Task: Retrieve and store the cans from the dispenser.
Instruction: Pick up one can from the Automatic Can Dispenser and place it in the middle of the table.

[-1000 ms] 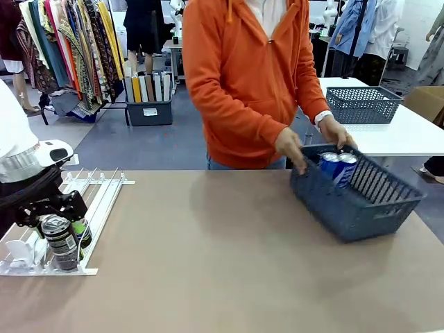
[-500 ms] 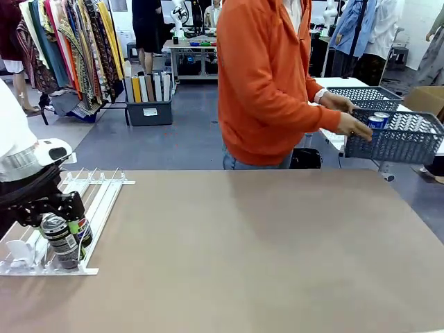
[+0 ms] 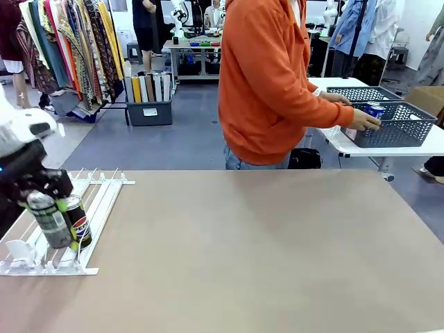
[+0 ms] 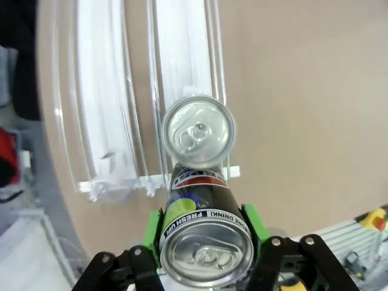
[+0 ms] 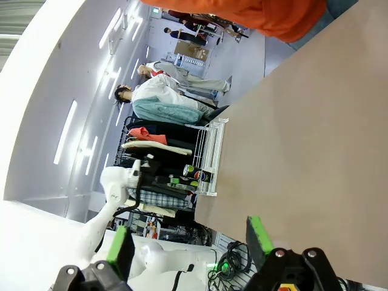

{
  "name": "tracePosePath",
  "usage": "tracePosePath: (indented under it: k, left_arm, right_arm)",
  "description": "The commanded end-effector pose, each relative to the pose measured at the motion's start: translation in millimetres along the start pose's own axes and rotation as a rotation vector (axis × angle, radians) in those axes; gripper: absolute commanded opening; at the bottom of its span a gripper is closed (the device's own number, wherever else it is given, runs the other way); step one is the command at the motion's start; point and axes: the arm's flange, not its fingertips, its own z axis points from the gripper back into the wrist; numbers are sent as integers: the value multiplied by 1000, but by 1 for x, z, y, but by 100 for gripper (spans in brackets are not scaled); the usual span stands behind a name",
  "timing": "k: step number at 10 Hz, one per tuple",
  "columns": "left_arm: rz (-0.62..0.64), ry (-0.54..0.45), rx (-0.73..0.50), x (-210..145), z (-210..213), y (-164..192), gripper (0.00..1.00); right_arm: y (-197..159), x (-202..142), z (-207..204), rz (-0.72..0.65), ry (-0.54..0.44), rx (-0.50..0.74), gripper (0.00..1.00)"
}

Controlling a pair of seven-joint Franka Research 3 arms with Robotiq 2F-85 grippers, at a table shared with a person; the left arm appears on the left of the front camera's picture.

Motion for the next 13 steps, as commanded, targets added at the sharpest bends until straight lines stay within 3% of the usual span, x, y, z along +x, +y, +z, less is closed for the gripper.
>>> tracePosePath:
  k: [1,3,6,7,12,13]
  left_arm:
    - [-59,-59,23,-12,61,-8,0]
    - [-142,-149,-43,-29,106,-13,0]
    - [-57,-393,-353,-43,140,6,0]
    - [-99,-234,-104,-39,136,-14,0]
    - [-97,-223,-124,-40,127,-16,0]
    - [-176,-252,-179,-21,123,-39,0]
  right_arm:
    - [3,4,-1,26,-16,21,100]
    - [3,4,-1,26,-16,21,100]
    - [3,4,-1,26,-16,21,100]
    - [3,4,-1,26,-16,21,100]
    - [3,4,-1,26,-16,21,100]
    - [3,4,-1,26,-16,21,100]
